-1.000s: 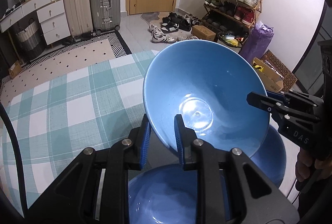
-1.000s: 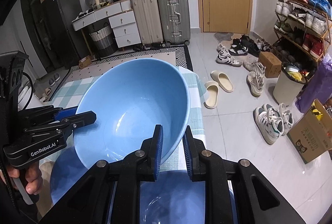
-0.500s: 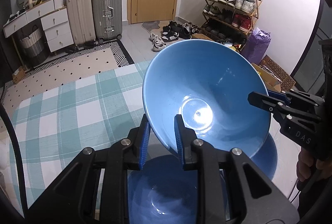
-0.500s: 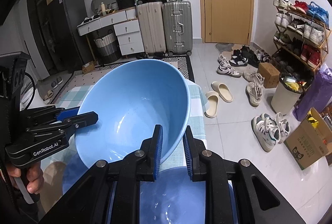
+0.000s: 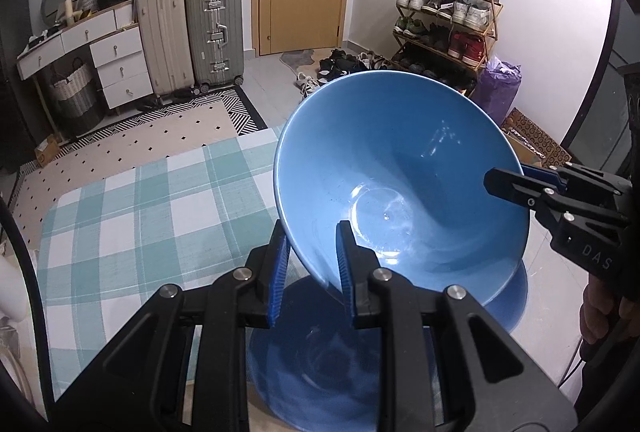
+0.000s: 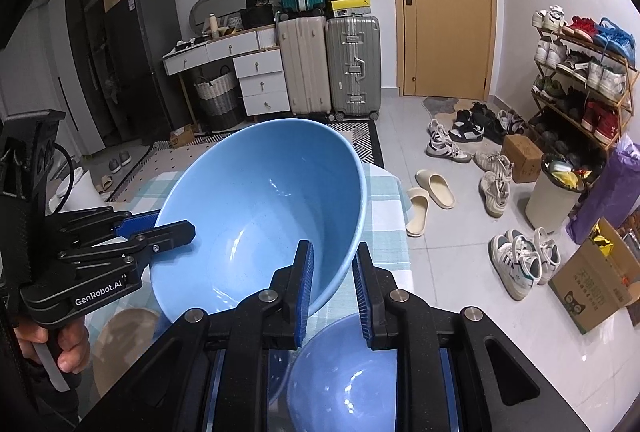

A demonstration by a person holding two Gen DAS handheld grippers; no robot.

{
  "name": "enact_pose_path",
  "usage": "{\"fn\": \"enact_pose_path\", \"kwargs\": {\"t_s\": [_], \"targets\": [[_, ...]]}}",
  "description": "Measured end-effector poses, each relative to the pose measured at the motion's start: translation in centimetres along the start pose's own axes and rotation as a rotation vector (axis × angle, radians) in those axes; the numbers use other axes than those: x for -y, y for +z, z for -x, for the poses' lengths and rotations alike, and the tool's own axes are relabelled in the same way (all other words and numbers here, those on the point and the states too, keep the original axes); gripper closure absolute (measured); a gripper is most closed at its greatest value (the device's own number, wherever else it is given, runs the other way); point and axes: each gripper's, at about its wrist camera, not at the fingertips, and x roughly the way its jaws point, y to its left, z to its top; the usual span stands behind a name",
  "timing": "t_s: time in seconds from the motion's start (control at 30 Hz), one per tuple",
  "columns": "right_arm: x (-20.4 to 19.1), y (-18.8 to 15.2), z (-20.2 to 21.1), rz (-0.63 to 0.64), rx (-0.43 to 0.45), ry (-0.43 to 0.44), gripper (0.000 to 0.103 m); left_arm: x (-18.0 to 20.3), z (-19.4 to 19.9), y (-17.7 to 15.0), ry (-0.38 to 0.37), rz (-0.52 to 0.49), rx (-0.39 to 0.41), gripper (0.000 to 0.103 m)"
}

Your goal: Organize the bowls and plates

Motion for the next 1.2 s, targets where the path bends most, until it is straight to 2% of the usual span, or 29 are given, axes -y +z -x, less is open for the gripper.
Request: {"fn": "enact_pose_path", "kwargs": {"t_s": [0.3, 0.67, 0.9, 1.2], "targets": [[-2.0, -1.1, 1.8, 0.015, 0.017, 0.025, 0.082, 0.2, 4.1, -2.2, 0.013, 0.0, 0.01, 0.084], [-4.6, -3.4, 2.4, 0.03, 0.012, 0.059, 0.082, -0.7, 6.4, -5.6, 0.034, 0.001, 0.004, 0.084], [-5.8, -4.8, 2.2, 0.027, 0.009, 0.068, 0.082, -1.3, 6.5, -7.7, 0.041, 0.0, -0.011, 0.083], [-6.7, -7.1, 1.1, 0.046, -0.017, 0.044, 0.081, -2.0, 4.4, -9.9, 0.026, 0.019, -0.049, 0.084]]}}
